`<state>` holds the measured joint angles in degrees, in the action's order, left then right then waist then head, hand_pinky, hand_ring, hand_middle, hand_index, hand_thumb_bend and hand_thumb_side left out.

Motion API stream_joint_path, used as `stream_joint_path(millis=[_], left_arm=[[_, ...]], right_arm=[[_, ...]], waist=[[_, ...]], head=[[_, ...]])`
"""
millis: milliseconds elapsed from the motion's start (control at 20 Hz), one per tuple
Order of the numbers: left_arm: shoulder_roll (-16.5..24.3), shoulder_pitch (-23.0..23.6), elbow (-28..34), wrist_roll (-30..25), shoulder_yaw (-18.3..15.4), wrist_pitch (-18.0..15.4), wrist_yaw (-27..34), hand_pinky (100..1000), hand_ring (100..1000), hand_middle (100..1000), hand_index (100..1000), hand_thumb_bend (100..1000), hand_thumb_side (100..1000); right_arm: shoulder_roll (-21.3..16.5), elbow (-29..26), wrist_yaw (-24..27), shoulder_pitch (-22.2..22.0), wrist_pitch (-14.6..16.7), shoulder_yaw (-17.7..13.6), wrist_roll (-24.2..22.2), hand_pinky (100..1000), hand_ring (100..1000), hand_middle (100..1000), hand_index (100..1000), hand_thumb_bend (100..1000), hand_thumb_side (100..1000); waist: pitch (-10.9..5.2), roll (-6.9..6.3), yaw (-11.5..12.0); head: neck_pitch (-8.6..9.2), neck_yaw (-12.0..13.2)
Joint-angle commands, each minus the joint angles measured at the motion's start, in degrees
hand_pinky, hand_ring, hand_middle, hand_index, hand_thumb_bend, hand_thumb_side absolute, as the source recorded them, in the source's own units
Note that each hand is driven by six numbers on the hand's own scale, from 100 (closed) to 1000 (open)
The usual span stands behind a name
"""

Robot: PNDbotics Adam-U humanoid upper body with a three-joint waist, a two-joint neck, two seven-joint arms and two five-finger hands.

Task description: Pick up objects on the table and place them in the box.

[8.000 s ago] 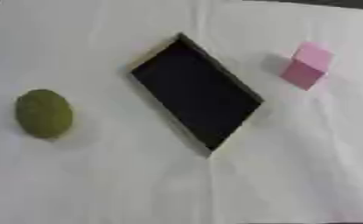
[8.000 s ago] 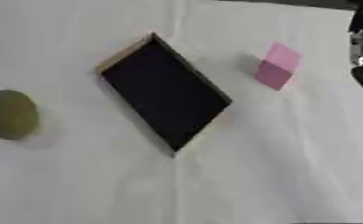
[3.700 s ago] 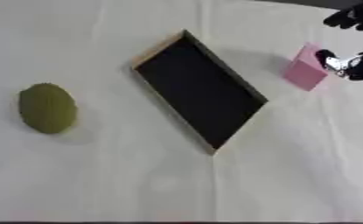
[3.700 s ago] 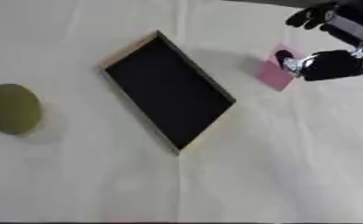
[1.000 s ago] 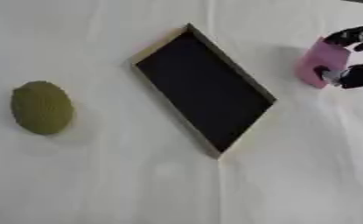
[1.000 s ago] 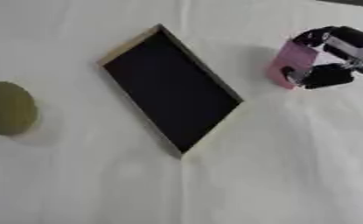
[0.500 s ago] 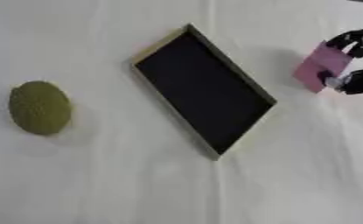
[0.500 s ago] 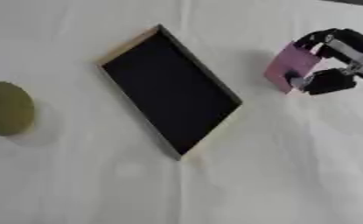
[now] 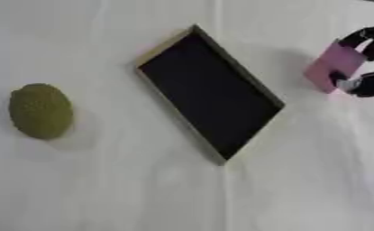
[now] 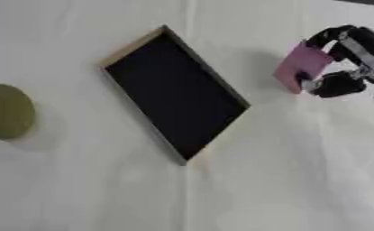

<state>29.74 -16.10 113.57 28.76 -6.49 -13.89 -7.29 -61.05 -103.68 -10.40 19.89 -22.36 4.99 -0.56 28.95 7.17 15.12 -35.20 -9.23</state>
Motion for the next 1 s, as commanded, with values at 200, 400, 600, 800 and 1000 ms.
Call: stream_joint_path(millis=[200, 400, 600, 800, 1000], left_arm=[[1.1, -0.2, 1.0, -0.3, -0.2, 0.4, 0.0, 868, 801, 769, 846, 100, 702], [1.1, -0.1, 1.0, -0.4, -0.1, 0.5, -0.1, 868, 801, 770, 846, 100, 701], [1.2, -0.1, 1.0, -0.6, 0.0, 0.6, -0.1, 868, 801, 770, 845, 100, 698], [1.3, -0.2, 1.0, -0.8, 0.2, 0.5, 0.0, 868, 801, 770, 846, 100, 695], [1.4, -0.5, 1.0, -1.1, 0.5, 0.4, 0.2, 868, 801, 771, 846, 100, 694]], right_arm=[[-2.4, -6.4, 3.0, -0.7, -0.6, -1.8, 1.6, 697, 397, 435, 723, 100, 100], [-3.4, -10.5, 3.4, -1.1, -0.1, -2.3, 0.8, 704, 405, 443, 727, 100, 100], [-4.6, -10.9, 2.1, -0.3, 4.6, -1.3, -2.1, 716, 427, 459, 736, 127, 100], [-5.6, -10.9, 0.8, 1.9, 9.3, 1.2, -6.1, 723, 443, 471, 744, 144, 100], [-6.0, -10.9, -0.7, 5.5, 11.9, 4.5, -9.9, 727, 454, 479, 748, 161, 100]], waist=[[-2.11, -0.3, -0.2], [-2.72, -0.23, -0.4], [-3.31, -0.15, -0.5], [-3.77, -0.05, -0.4], [-4.1, 0.09, 0.1]], head=[[0.0, 0.0], [-0.3, 0.1], [-0.82, 0.1], [-1.14, -0.2], [-1.28, -0.9]])
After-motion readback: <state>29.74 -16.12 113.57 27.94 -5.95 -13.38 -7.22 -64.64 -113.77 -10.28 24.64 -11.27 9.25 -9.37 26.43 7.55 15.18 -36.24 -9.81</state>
